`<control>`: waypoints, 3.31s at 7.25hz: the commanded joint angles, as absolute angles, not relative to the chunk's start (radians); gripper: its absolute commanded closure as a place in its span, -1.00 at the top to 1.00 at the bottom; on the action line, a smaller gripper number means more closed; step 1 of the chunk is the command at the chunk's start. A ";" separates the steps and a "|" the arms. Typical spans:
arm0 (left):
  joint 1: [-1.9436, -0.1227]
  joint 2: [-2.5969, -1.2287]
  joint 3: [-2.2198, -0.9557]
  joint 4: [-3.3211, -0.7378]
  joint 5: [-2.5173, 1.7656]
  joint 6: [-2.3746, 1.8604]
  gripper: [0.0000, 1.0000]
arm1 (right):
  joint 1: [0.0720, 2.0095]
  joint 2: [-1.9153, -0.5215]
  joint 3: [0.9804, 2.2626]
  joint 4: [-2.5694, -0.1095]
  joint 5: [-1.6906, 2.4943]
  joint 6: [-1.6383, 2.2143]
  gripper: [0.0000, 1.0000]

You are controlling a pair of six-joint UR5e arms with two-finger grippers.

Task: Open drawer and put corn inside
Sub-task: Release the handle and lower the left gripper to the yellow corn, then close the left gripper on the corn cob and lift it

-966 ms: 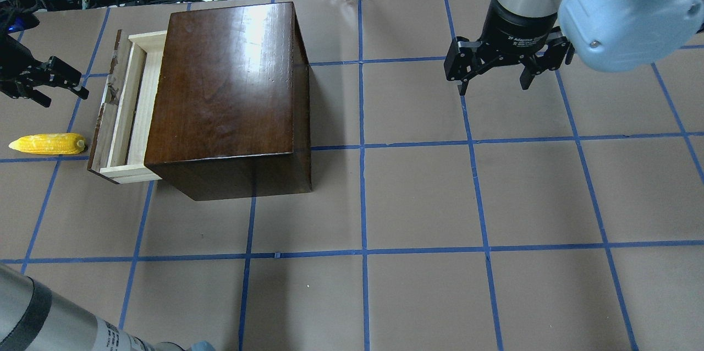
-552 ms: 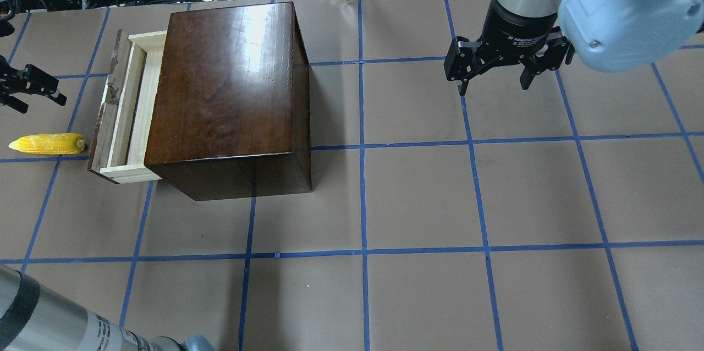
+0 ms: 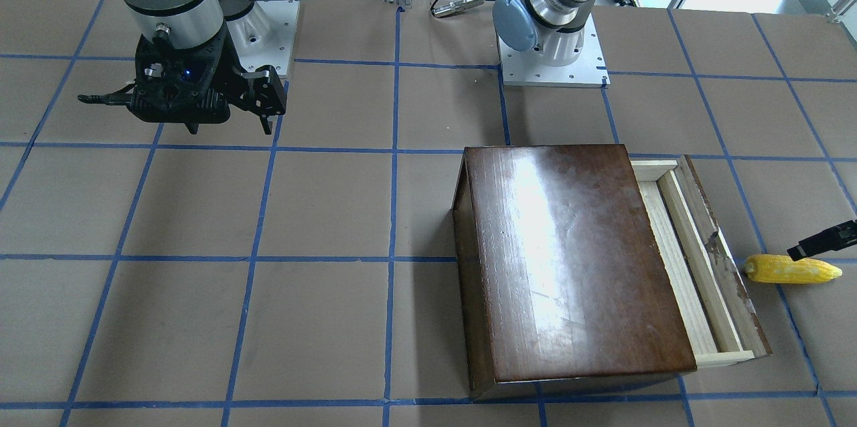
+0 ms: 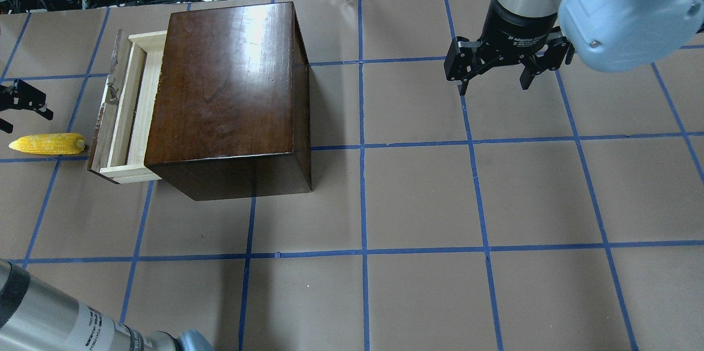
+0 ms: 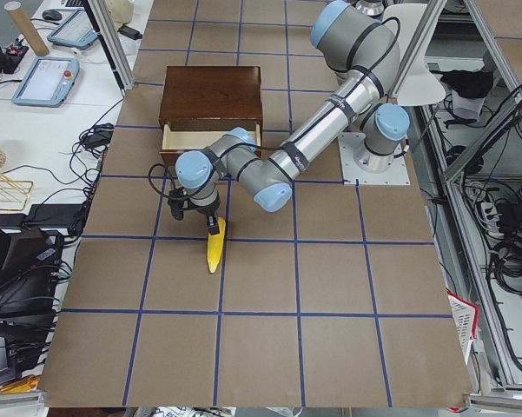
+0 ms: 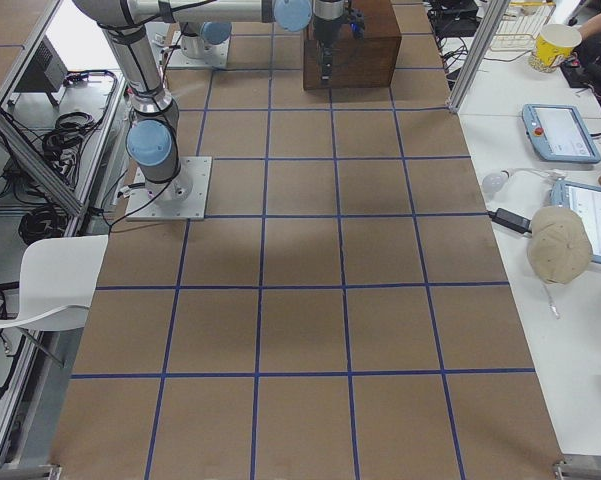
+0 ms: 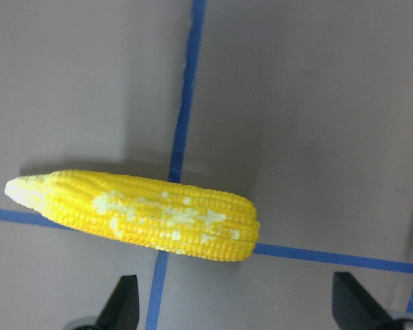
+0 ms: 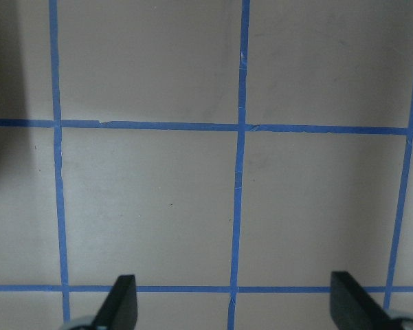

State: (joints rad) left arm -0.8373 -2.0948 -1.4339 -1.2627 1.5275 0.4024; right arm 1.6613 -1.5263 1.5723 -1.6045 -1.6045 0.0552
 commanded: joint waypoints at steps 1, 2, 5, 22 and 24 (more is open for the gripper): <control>-0.825 -2.126 -1.462 -1.157 1.532 0.156 1.00 | 1.661 -1.526 1.572 -1.605 -1.605 0.055 1.00; -0.825 -2.134 -1.482 -1.111 1.529 0.132 1.00 | 1.661 -1.526 1.572 -1.605 -1.605 0.055 1.00; -0.825 -2.167 -1.494 -1.094 1.529 0.009 1.00 | 1.661 -1.526 1.572 -1.605 -1.605 0.055 1.00; -0.839 -2.146 -1.514 -1.071 1.523 0.020 -0.75 | 1.661 -1.526 1.572 -1.605 -1.605 0.055 1.00; -0.842 -2.064 -1.509 -1.139 1.507 0.037 -0.72 | 1.661 -1.526 1.572 -1.605 -1.605 0.055 1.00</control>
